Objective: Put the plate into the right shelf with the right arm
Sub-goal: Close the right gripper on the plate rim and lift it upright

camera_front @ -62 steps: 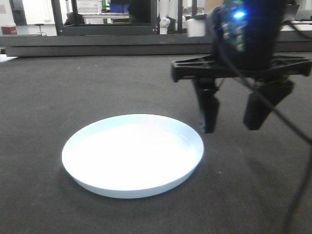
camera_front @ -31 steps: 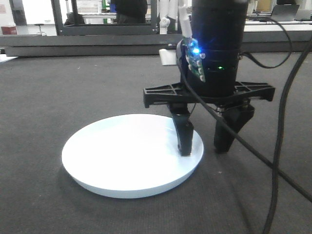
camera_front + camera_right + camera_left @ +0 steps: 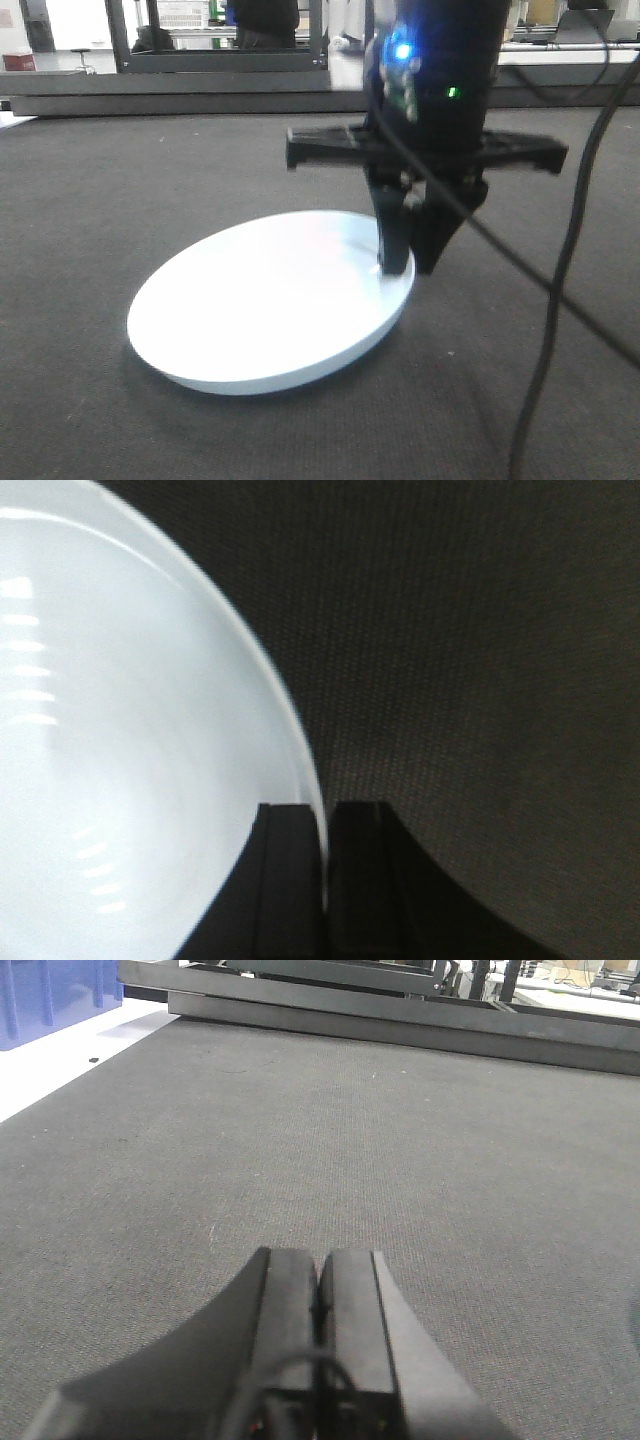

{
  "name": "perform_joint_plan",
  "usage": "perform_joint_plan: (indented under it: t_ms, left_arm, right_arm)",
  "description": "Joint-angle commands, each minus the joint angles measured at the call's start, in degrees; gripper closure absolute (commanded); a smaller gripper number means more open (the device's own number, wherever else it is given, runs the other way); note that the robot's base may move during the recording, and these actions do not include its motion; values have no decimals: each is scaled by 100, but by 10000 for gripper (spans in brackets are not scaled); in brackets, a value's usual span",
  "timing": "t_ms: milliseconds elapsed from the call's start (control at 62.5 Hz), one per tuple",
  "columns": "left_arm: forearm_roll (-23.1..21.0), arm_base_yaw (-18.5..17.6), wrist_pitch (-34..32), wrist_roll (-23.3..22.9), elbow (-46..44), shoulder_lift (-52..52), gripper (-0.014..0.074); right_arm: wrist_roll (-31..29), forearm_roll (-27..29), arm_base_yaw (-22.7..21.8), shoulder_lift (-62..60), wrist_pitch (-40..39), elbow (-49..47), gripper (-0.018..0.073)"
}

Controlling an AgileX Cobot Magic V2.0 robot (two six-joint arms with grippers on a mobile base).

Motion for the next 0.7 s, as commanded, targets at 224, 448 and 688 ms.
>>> perform_joint_plan:
  t_ms: [224,448,688]
  left_arm:
    - [-47,-11,-516,-40,59,-59,724]
    - [-47,-11,-516,-40,59,-59,724]
    - [-47,-11,-516,-40,59,-59,724]
  right_arm:
    - [-1235,-191,-372,-1927,-1653,987,505]
    - [-2303,400,-1167,-3208,-3524,2529,505]
    - [-3446,824,-2154,-4502,-5132,3910,505]
